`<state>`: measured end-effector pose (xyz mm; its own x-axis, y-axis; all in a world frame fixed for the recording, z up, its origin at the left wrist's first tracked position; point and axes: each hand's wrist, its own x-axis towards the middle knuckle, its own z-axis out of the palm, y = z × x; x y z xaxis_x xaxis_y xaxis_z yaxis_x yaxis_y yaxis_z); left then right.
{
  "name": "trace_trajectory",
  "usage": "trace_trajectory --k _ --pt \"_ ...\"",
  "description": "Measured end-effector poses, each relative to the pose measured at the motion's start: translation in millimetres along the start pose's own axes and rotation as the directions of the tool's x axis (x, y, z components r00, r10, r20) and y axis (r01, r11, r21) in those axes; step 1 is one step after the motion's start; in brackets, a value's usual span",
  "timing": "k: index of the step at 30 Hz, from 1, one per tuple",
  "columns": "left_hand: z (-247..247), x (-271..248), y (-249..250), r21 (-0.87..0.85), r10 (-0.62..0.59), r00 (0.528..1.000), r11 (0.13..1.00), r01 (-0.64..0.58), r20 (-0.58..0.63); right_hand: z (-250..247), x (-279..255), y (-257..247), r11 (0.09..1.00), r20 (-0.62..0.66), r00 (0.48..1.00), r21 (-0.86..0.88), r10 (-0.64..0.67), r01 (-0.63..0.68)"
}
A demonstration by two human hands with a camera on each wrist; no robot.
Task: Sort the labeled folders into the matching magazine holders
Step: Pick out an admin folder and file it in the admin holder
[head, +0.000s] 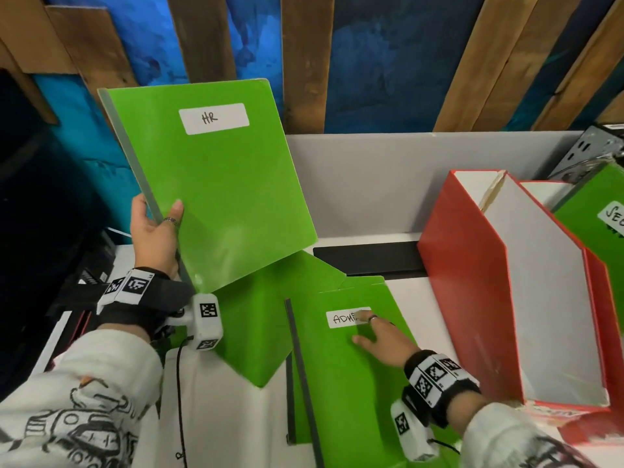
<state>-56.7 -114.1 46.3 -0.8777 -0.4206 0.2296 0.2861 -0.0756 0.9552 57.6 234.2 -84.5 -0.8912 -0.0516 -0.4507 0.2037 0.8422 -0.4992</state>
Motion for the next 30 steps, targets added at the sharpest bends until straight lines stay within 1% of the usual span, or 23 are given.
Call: trace_trajectory --k 2,7,10,14,16,18,20,23,25,27,30 --pt "-3.2 -0.4 3.3 0.005 0.005 1.000 1.000 -0.005 -0.014 8.7 8.0 -12.2 1.000 0.051 0.999 0.011 0.004 -0.005" --pt "-2.5 -4.0 5.0 -0.009 0.026 0.999 1.000 -0.026 -0.025 15.6 16.1 -18.4 0.999 0.055 0.998 -0.020 0.029 -0.028" --pt "-2.9 -5.5 3.8 0.010 0.009 1.000 1.000 -0.009 -0.015 15.3 16.3 -14.0 0.999 0.078 0.997 -0.040 0.016 -0.013" --pt "-3.0 -6.1 -1.1 0.035 -0.027 1.000 0.999 0.028 -0.010 13.0 16.1 -12.7 1.000 0.096 0.995 -0.015 0.002 0.000" --pt "-2.9 -5.8 -1.5 0.017 -0.053 0.999 0.998 0.053 -0.004 11.1 18.8 -15.5 1.000 0.078 0.997 -0.004 -0.010 0.010" --pt "-2.7 -6.4 -0.6 0.010 -0.062 0.998 0.998 0.062 0.002 8.3 26.0 -21.3 1.000 0.028 0.999 -0.003 -0.017 0.017" --pt "-2.7 -7.1 0.3 0.013 -0.052 0.999 0.999 0.052 -0.002 3.6 36.4 -29.7 0.999 -0.018 1.000 -0.035 -0.022 0.022" --pt "-1.0 -9.7 3.3 0.036 -0.011 1.000 0.999 0.011 -0.020 -7.6 57.2 -39.1 0.998 -0.043 0.999 -0.050 -0.026 0.024" --pt "-0.5 -12.0 4.4 0.028 -0.002 0.999 1.000 0.003 -0.046 -18.0 72.6 -38.9 0.999 -0.048 0.999 -0.044 -0.011 0.009" --pt "0.4 -13.9 4.1 0.024 0.007 0.998 1.000 -0.006 -0.070 -28.1 85.9 -34.3 0.999 -0.021 1.000 -0.033 -0.006 0.005" --pt "2.0 -17.6 2.3 0.041 0.012 0.996 0.999 -0.009 -0.086 -33.5 95.6 -25.7 0.998 0.014 0.999 -0.045 -0.043 0.044"
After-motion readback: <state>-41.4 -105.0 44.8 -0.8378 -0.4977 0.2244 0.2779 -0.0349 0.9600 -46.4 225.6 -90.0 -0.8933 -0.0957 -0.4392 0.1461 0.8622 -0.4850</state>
